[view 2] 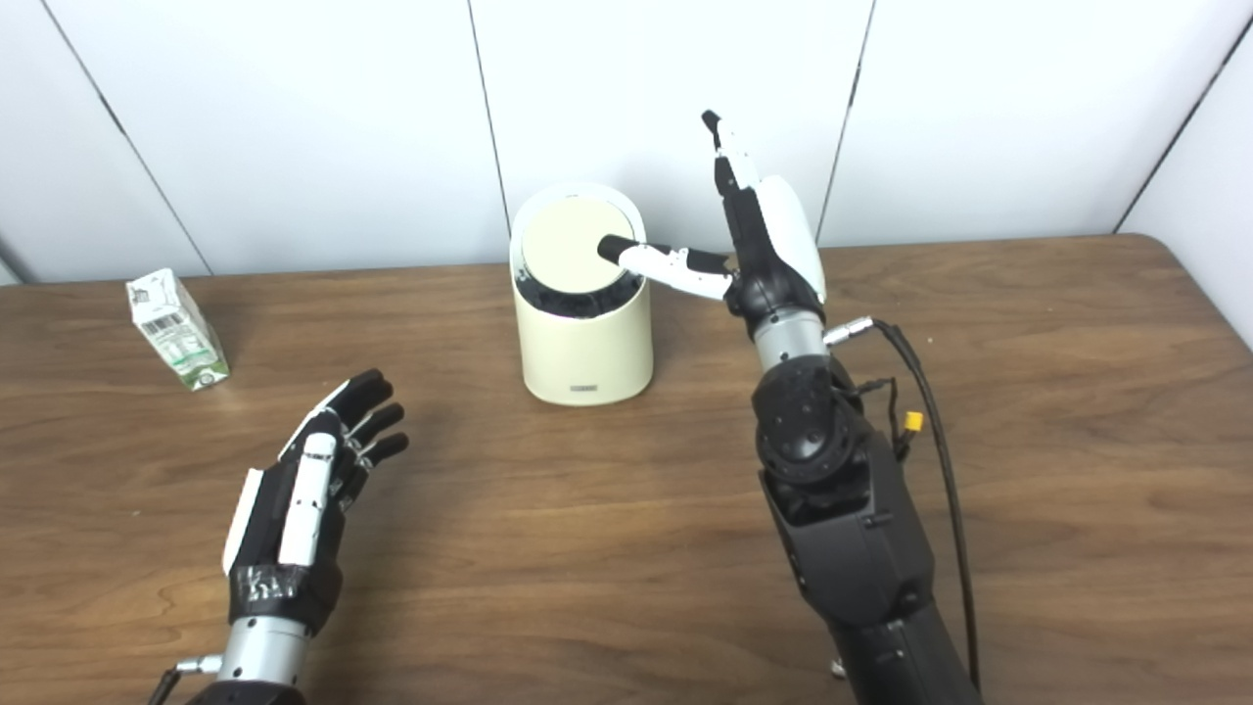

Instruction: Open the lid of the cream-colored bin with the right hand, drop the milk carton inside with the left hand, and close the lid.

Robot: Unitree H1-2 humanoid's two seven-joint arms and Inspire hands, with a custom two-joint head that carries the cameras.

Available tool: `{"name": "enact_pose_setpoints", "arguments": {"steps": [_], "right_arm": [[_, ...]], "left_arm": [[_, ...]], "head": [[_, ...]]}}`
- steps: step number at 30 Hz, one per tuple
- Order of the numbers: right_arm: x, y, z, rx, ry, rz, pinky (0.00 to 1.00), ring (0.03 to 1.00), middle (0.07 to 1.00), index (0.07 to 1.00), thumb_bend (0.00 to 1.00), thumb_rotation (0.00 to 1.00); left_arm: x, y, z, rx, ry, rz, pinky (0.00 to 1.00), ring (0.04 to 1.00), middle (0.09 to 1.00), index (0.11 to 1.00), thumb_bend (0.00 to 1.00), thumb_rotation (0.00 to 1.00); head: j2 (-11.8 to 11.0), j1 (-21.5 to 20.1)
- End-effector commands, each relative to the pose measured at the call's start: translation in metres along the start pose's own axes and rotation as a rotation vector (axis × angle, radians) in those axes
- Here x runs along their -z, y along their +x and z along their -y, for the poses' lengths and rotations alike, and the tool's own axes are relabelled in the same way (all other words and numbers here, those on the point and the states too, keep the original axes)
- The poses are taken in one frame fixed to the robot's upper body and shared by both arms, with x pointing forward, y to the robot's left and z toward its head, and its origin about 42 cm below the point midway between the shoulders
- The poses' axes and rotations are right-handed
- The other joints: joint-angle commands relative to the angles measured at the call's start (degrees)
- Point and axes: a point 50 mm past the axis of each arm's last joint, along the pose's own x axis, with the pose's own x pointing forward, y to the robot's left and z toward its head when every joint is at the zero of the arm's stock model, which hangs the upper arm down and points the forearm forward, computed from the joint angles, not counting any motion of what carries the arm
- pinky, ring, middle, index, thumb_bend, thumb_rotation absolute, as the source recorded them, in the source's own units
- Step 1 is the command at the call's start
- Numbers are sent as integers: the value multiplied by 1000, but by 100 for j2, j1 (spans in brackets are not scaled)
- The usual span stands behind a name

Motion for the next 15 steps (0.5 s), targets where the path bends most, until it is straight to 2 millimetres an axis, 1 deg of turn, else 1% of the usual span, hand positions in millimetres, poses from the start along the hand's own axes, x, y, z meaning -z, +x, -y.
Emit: {"name": "enact_pose_setpoints", "arguments": {"steps": [1,3,9,15], "right_arm": [[-22,14,6,59,-23,82,1000,1000,1000,1000,863,507],[-21,18,2,67,-59,76,1000,1000,1000,1000,856,511],[-13,30,-7,90,-136,51,1000,1000,1000,1000,878,501],[-10,38,-11,96,-192,29,1000,1000,1000,1000,880,486]], "left_arm": [[-10,3,4,10,-13,64,801,847,869,869,262,817],[-10,3,4,10,-15,64,805,849,871,870,263,813],[-10,2,4,11,-15,62,805,850,873,873,256,808],[-9,2,5,8,-13,57,798,846,868,869,269,807]], "head": [[6,-9],[6,-9],[0,-11],[6,6]]}}
